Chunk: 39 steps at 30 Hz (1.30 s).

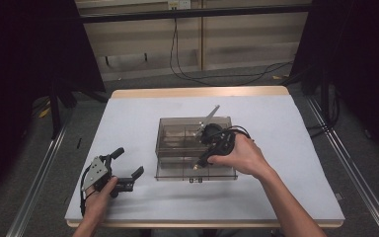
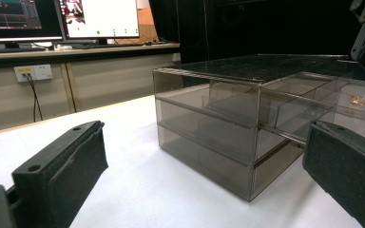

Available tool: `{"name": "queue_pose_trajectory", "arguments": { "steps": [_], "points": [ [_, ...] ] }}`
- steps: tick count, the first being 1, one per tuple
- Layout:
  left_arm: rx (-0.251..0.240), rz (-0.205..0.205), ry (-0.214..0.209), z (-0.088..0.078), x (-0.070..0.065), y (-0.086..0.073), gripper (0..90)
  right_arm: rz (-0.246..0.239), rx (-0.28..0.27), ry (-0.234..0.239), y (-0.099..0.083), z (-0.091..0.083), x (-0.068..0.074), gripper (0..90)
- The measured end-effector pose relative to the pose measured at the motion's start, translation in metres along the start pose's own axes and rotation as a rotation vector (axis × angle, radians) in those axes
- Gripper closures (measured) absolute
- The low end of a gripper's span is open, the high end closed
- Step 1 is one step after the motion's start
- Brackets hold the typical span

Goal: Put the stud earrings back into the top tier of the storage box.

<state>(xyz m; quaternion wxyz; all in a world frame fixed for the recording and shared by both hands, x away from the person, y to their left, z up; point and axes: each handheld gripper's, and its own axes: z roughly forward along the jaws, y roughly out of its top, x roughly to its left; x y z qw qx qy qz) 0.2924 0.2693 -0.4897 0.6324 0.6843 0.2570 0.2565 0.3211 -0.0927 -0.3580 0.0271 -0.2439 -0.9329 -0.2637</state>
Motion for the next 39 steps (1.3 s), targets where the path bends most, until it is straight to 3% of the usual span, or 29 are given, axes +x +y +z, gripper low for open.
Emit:
{"name": "queue_pose_trajectory", "arguments": {
  "steps": [2,10,19,32,35,39],
  "points": [
    [-0.001,-0.002,0.001,0.0,0.0,0.0,0.7,-0.014,-0.024,-0.012,-0.004,-0.002,-0.001,73.6],
    [-0.007,-0.01,0.002,0.001,-0.001,0.0,0.7,0.007,-0.158,-0.034,-0.031,-0.029,-0.002,72.0],
    [0.0,-0.002,0.002,0.0,0.0,0.0,0.7,0.062,-0.256,-0.096,-0.07,-0.058,-0.013,69.5],
    [-0.001,-0.004,0.002,0.001,-0.001,0.0,0.7,0.188,-0.295,-0.162,-0.119,-0.076,-0.032,64.4],
    [0.003,0.0,0.002,0.0,0.0,0.0,0.7,0.218,-0.271,-0.196,-0.13,-0.077,-0.039,65.4],
    [-0.001,-0.009,0.001,0.001,-0.001,0.0,0.7,0.253,-0.266,-0.193,-0.144,-0.071,-0.044,66.7]
  ]
}}
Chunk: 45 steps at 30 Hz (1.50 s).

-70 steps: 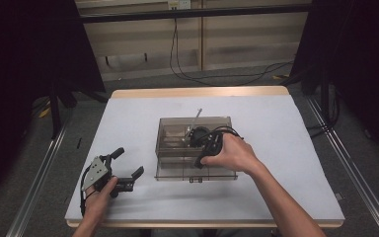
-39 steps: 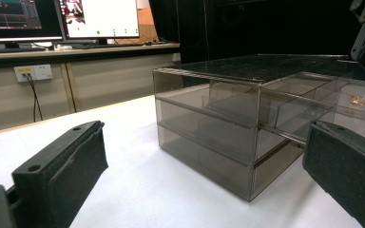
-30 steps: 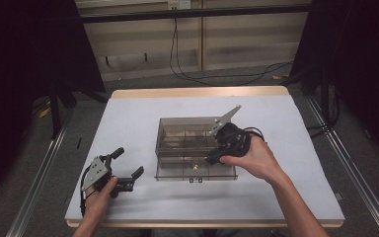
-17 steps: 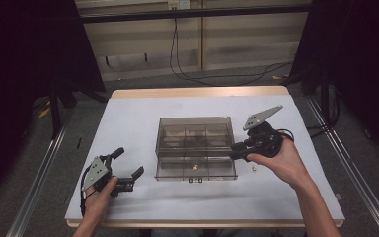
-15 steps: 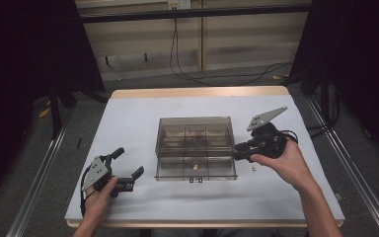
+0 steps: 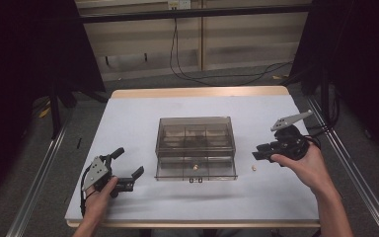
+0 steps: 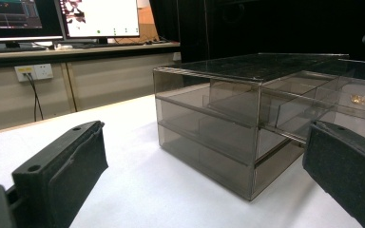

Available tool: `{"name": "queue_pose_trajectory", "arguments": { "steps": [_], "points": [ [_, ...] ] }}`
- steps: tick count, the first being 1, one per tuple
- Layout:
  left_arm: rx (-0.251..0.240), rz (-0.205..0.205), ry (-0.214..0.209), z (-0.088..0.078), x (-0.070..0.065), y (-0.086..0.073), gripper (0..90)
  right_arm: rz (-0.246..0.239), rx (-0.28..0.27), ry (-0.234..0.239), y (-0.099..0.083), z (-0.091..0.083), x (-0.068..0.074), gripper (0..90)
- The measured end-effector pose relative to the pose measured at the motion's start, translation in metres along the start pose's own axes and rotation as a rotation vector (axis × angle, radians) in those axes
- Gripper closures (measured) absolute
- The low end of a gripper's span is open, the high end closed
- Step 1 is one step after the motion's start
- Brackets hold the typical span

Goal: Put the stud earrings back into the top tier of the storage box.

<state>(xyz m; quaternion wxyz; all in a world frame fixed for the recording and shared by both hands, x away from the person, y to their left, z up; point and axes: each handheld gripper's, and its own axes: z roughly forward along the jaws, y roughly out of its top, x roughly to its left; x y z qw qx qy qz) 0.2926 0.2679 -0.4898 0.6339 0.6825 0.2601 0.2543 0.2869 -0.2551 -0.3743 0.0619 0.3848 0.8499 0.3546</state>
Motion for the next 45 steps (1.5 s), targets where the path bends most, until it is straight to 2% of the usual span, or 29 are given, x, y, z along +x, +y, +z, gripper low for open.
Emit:
{"name": "queue_pose_trajectory", "arguments": {
  "steps": [3,5,6,8,12,19,23,27,28,31,36,37,43,45],
  "points": [
    [0.002,0.005,-0.001,0.0,0.0,0.0,0.7,0.006,0.062,-0.026,-0.007,0.008,-0.002,66.8],
    [0.002,0.005,-0.002,0.0,0.0,0.0,0.7,0.014,0.081,-0.022,-0.01,0.011,-0.004,67.6],
    [0.002,0.004,-0.002,0.0,0.0,0.0,0.7,0.001,0.084,-0.029,-0.012,0.014,-0.006,68.0],
    [-0.001,0.0,-0.001,0.0,0.0,0.0,0.7,0.03,0.122,-0.036,-0.015,0.017,-0.007,68.0],
    [0.0,0.001,-0.002,0.0,0.0,0.0,0.7,0.047,0.182,-0.053,-0.019,0.031,-0.011,69.4],
    [0.005,0.007,-0.003,-0.001,0.001,0.0,0.7,0.027,0.292,-0.076,-0.018,0.054,-0.014,76.2],
    [0.003,0.003,-0.002,0.0,0.0,0.0,0.7,0.022,0.321,-0.061,-0.016,0.063,-0.017,77.5],
    [0.004,0.0,0.001,0.0,0.0,0.0,0.7,-0.008,0.383,-0.064,-0.011,0.068,-0.021,78.7],
    [0.006,0.002,-0.003,0.0,0.001,0.0,0.7,0.003,0.392,-0.056,-0.01,0.068,-0.022,78.8],
    [0.007,0.004,-0.004,0.0,0.0,0.0,0.7,-0.006,0.43,-0.042,-0.008,0.073,-0.025,78.9],
    [0.009,0.004,0.0,0.0,0.0,0.0,0.7,-0.005,0.449,-0.034,-0.007,0.079,-0.026,80.2],
    [0.006,-0.006,-0.001,0.0,0.0,0.0,0.7,-0.017,0.452,-0.032,-0.006,0.08,-0.027,81.0],
    [0.005,-0.004,0.001,0.0,0.0,0.0,0.7,-0.024,0.476,-0.043,-0.002,0.082,-0.027,85.4],
    [0.005,-0.004,0.001,0.0,0.0,0.0,0.7,-0.013,0.489,-0.051,-0.001,0.082,-0.028,85.9]
  ]
}}
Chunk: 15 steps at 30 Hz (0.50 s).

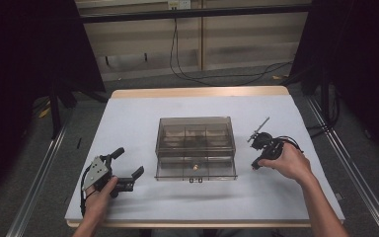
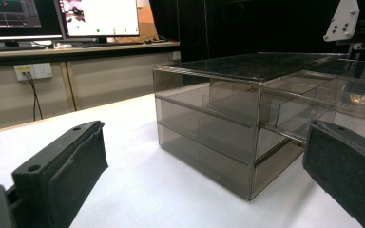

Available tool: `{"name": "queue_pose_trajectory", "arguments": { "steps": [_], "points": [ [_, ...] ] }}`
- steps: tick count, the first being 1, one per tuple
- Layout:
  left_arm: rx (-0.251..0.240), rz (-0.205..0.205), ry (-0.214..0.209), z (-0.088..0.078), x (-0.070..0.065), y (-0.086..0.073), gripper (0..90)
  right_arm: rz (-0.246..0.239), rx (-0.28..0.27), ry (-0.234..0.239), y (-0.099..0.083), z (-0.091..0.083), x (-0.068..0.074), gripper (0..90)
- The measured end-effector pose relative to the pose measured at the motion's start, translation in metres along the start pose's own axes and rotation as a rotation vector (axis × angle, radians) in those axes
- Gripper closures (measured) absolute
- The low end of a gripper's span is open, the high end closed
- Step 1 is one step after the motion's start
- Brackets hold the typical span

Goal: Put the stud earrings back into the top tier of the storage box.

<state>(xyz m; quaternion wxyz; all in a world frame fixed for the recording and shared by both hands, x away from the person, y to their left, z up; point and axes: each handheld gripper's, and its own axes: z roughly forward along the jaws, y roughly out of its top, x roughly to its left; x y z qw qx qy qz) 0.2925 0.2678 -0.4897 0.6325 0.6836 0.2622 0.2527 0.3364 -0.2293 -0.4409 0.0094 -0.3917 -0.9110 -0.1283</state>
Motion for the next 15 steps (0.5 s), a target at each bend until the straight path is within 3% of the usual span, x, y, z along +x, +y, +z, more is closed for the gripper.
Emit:
{"name": "queue_pose_trajectory", "arguments": {
  "steps": [15],
  "points": [
    [0.0,-0.002,-0.002,0.0,-0.0001,-0.0001,0.7,0.006,0.019,0.011,0.0016,0.0076,-0.002,85.1]
  ]
}}
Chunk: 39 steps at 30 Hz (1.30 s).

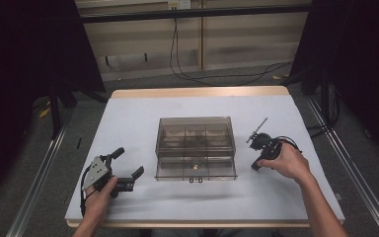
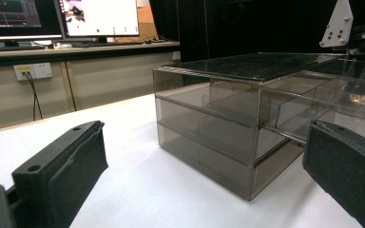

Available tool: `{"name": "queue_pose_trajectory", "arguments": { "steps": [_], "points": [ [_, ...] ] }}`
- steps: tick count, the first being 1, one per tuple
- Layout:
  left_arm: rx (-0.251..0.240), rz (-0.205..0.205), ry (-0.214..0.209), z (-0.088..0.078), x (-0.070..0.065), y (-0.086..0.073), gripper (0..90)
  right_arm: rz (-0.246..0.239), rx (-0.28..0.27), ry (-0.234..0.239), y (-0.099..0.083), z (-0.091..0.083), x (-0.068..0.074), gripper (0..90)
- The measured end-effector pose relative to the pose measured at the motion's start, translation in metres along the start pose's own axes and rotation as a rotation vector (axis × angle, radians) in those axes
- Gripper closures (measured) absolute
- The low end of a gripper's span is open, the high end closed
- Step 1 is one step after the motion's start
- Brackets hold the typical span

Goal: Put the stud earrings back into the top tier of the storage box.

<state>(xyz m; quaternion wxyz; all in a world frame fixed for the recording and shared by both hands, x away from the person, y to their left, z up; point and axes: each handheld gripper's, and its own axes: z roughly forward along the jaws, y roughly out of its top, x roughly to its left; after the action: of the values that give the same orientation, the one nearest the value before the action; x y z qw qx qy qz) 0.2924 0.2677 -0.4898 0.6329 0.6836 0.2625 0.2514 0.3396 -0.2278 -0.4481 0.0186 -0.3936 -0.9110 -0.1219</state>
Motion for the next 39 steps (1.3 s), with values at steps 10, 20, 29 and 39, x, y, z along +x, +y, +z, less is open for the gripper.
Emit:
{"name": "queue_pose_trajectory", "arguments": {
  "steps": [10,20,29,39],
  "points": [
    [0.0,0.0,0.001,0.0,0.0,0.0,0.7,-0.001,-0.009,-0.005,-0.001,0.001,0.004,86.2],
    [0.0,0.0,0.001,0.0,0.0,0.0,0.7,0.003,-0.073,0.009,-0.012,-0.008,0.009,86.3],
    [0.001,-0.001,0.0,0.0,0.0,0.0,0.7,0.011,-0.216,0.006,-0.025,-0.021,0.015,86.4],
    [-0.006,0.004,-0.002,0.0,0.0,0.0,0.7,0.023,-0.315,0.052,-0.037,-0.038,0.018,86.4]
  ]
}}
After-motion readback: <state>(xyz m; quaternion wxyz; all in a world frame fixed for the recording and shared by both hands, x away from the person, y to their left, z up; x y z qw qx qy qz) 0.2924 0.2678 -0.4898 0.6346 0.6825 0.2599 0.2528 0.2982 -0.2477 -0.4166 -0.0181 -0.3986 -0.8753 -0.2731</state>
